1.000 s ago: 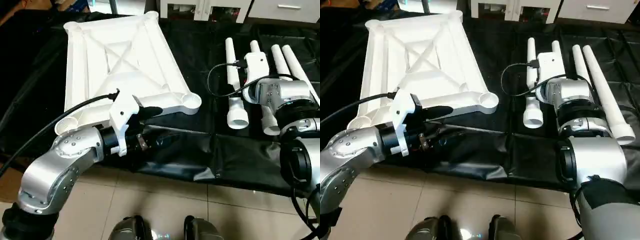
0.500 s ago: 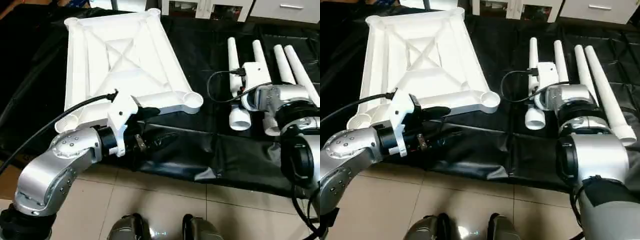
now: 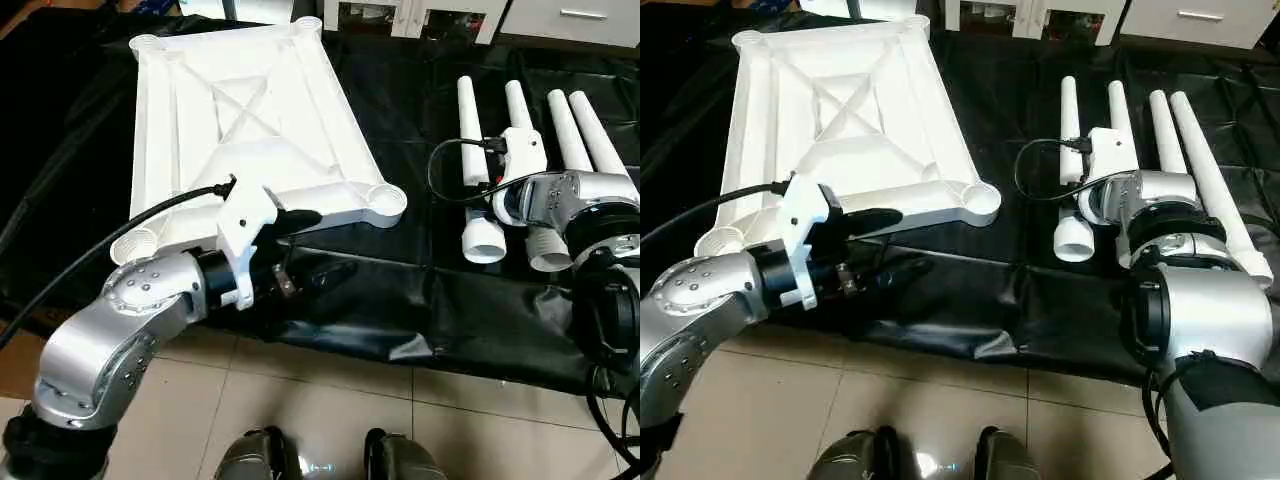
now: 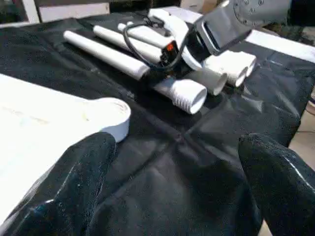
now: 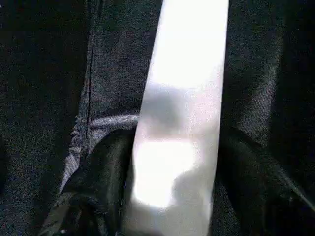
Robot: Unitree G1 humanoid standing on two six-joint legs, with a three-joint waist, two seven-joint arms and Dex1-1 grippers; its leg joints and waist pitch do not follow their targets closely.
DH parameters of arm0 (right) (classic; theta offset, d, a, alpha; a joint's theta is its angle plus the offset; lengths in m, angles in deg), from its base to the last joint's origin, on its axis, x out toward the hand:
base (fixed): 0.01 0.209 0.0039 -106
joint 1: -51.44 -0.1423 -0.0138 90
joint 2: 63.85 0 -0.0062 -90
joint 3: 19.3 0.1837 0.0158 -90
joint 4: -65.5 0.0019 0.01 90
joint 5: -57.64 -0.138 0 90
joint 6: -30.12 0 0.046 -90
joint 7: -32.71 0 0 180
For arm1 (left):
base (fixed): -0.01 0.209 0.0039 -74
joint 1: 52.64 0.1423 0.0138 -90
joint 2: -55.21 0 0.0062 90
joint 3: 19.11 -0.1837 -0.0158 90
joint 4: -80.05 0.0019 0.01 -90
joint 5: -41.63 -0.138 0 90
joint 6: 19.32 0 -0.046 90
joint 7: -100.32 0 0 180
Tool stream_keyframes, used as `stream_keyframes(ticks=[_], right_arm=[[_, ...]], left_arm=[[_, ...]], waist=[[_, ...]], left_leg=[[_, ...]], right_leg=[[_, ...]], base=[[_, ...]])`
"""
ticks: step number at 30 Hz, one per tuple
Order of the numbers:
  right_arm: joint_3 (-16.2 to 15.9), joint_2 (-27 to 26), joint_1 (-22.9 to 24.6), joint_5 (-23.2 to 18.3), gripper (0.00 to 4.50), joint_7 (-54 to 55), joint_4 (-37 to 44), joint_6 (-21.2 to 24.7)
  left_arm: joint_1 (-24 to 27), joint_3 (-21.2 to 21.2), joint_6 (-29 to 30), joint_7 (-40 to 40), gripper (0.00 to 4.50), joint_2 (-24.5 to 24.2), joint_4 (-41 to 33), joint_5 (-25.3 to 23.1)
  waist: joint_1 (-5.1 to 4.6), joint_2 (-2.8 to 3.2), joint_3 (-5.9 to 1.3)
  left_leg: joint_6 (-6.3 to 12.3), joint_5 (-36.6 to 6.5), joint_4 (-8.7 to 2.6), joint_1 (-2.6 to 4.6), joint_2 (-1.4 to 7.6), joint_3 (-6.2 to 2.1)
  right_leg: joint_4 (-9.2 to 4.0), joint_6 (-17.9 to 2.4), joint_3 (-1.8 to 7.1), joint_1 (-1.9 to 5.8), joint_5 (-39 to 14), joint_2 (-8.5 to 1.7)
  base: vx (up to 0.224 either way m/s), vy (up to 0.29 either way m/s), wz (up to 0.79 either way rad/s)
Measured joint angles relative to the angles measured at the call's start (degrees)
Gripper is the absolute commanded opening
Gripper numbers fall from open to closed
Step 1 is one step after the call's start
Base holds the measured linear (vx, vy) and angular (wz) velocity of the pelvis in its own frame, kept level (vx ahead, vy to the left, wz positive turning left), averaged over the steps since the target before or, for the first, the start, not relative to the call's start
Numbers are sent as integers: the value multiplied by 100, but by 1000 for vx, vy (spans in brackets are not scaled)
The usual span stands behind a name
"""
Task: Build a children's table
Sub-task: Pick table leg
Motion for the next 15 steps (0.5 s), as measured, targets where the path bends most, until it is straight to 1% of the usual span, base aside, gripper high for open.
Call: stream_keyframes(ticks=[2,3,5,7,10,11,13,15], right_arm=[[46,12,3,-11,240,7,-7,7],[71,23,7,-17,225,12,-12,8],[136,42,12,-39,220,24,-35,12],[217,61,23,-87,202,52,-41,14],[382,106,60,-203,191,130,-51,2],[448,131,83,-247,189,133,-52,-6],[480,135,95,-325,188,128,-53,-7],[521,160,98,-352,186,97,-52,-17]], left_arm=[[-44,2,-28,-43,450,49,3,0],[-52,4,-43,-58,450,91,6,0],[-61,3,-62,-115,450,146,21,-4],[-83,4,-100,-162,450,163,61,-70],[-167,9,-184,-385,450,263,254,-223],[-276,42,-218,-533,450,398,381,-277],[-385,100,-273,-676,450,476,464,-325],[-537,224,-341,-906,450,676,584,-348]], waist=[[8,0,0],[14,0,0],[22,0,0],[30,0,0],[48,1,0],[63,1,-1],[66,4,-2],[69,5,-3]], left_leg=[[0,0,6,0,1,0],[0,0,8,0,1,0],[0,0,19,-1,3,0],[0,0,31,-3,6,0],[-1,0,52,-5,10,0],[-1,0,62,-8,12,0],[-1,1,68,-8,14,2],[0,1,73,-10,15,5]], right_leg=[[9,0,0,-2,0,0],[12,0,1,-2,0,0],[23,0,1,-4,0,0],[37,0,1,-8,0,0],[56,0,1,-9,0,0],[65,0,1,-10,0,-1],[65,-12,1,-9,7,-1],[65,-20,2,-9,12,-1]], base=[[0,0,0],[0,0,0],[0,0,0],[0,0,0],[0,0,0],[0,0,0],[0,0,0],[0,0,0]])
